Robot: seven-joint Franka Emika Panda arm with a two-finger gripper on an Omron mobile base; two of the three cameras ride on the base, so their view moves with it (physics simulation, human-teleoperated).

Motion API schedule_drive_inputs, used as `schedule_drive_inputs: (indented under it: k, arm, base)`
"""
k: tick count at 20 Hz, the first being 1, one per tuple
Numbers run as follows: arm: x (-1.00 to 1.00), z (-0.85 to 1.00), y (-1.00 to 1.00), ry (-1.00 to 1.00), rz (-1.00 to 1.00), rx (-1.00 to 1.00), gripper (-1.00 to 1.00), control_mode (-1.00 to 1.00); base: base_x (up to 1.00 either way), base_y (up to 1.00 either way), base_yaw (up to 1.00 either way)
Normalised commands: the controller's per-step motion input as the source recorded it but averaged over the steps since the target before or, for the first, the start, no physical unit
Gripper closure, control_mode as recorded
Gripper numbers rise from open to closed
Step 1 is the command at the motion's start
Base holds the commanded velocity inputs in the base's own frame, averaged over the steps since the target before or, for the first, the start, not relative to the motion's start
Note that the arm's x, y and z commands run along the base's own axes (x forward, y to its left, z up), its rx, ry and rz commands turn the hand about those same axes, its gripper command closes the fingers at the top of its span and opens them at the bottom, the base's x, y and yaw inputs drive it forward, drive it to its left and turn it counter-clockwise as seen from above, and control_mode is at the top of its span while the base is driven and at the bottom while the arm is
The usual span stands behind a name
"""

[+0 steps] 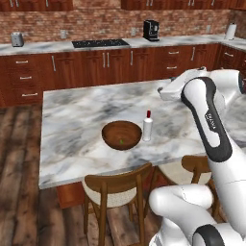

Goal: There is a bowl on the dining counter. Grab a lemon wedge from the fridge and place it in the bowl. Then get the liquor bottle and glass cup from the cabinet and place them next to the bowl.

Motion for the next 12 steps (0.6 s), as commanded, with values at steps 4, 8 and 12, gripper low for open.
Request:
schedule_drive_inputs:
  k: [4,8,12]
  arm:
    - [0.0,-0.03,0.01,0.02,-0.02,-0.01,-1.0,-1.0]
    - [0.0,-0.01,0.0,0.0,0.0,0.0,-1.0,1.0]
    - [0.0,0.0,0.0,0.0,0.0,0.0,-1.0,1.0]
  base:
    - [0.0,0.0,0.0]
    - [-0.42,-0.05,0.0]
    - [-0.96,-0.47,-0.05]
